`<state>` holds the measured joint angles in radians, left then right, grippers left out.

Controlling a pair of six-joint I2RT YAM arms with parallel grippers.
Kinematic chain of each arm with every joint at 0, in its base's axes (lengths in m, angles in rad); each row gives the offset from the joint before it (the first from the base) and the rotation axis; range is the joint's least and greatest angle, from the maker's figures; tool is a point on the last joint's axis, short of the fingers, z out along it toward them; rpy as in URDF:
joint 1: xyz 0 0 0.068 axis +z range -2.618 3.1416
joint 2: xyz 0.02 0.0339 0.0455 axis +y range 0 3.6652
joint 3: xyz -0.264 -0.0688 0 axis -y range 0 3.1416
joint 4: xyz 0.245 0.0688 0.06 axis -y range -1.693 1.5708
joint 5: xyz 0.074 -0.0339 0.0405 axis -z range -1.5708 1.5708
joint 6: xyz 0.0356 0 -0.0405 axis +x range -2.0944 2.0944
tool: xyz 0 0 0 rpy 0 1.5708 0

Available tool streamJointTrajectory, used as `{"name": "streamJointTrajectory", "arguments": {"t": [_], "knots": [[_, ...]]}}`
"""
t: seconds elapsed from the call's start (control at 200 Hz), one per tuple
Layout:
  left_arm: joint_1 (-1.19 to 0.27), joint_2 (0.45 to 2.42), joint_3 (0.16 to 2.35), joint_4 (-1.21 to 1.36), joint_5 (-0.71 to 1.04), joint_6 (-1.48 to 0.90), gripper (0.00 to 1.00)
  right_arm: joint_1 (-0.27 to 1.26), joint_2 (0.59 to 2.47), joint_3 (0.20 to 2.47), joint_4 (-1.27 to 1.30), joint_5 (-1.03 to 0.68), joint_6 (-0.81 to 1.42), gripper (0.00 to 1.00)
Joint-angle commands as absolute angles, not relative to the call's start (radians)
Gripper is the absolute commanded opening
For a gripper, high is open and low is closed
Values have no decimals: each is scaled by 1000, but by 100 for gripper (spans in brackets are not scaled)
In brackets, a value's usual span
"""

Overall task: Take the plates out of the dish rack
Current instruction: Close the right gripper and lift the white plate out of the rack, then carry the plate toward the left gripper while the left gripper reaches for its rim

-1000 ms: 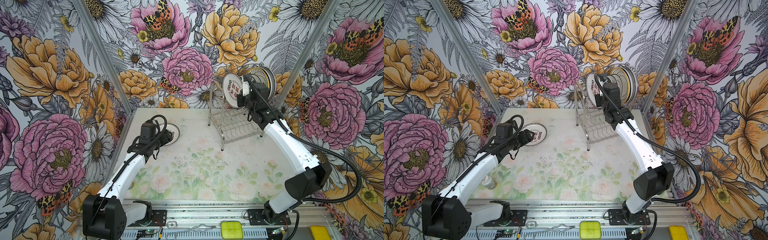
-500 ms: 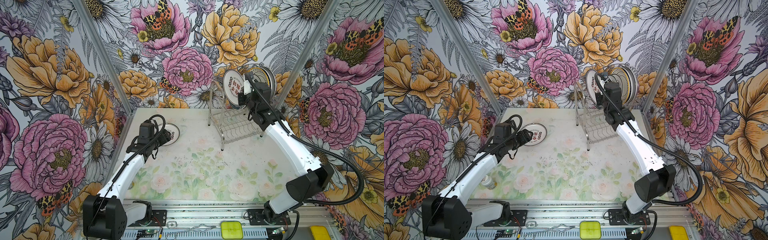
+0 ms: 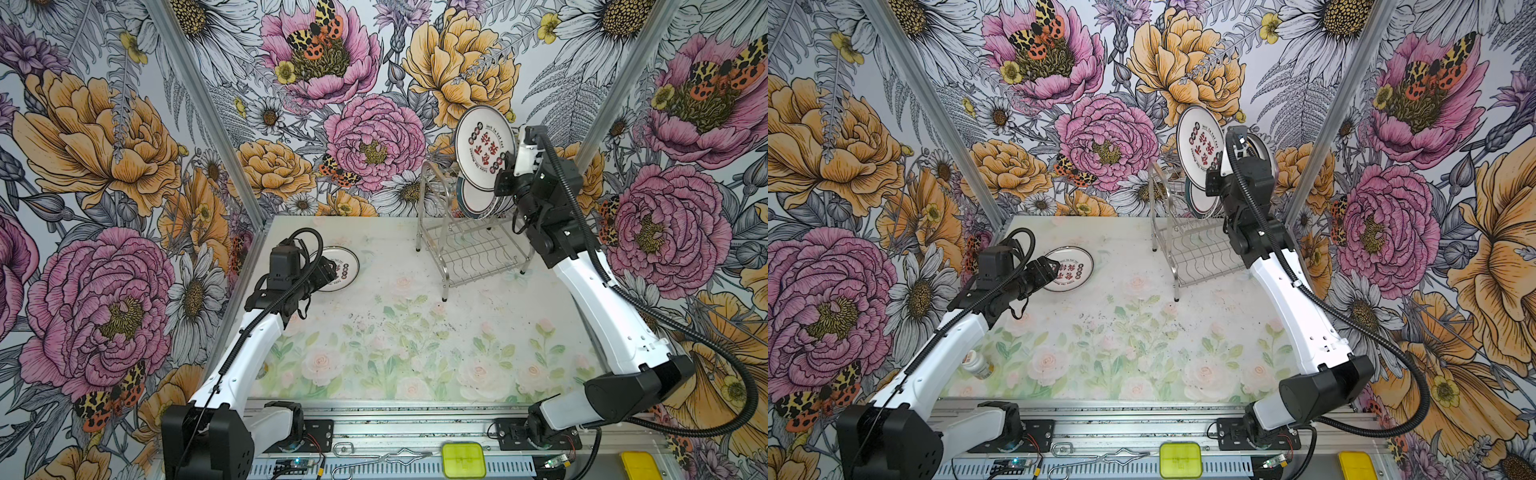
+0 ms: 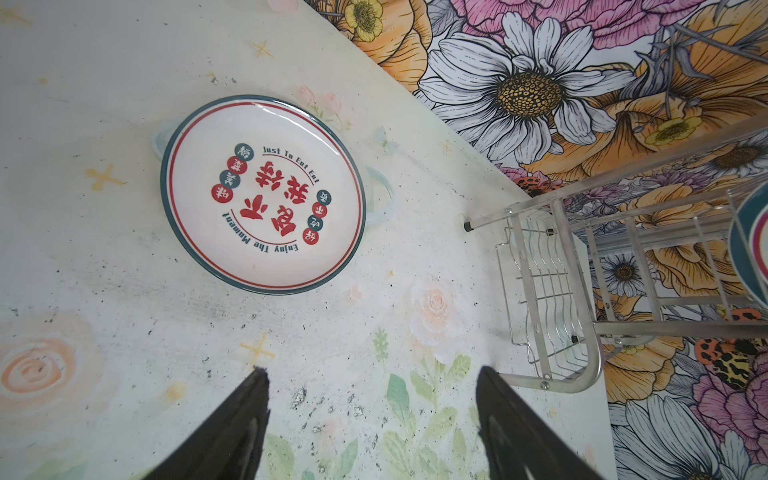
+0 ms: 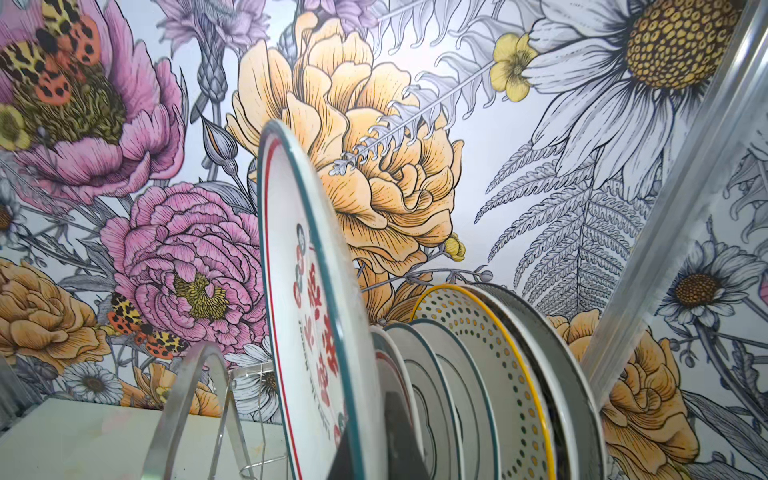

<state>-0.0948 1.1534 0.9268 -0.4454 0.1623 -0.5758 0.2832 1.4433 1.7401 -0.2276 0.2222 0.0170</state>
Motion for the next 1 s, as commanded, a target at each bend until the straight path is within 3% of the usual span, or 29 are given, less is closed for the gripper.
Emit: {"name": "streamJointTrajectory", "arguments": {"t": [0.0,0.2,0.42,0.595,0.996], "knots": [[-89,1131,912,-455,176,-558,79,260,1305,1707,-101,136,85,0],[-103,1119,901,-455,184,-557,80,209,1030,1464,-114,152,145,0],[-162,1118,899,-455,178,-553,80,192,694,1174,-303,190,263,0],[-231,1099,885,-446,144,-568,80,192,525,996,-437,110,399,0],[-333,1044,782,-353,117,-612,80,195,662,852,-463,-319,770,0]]}}
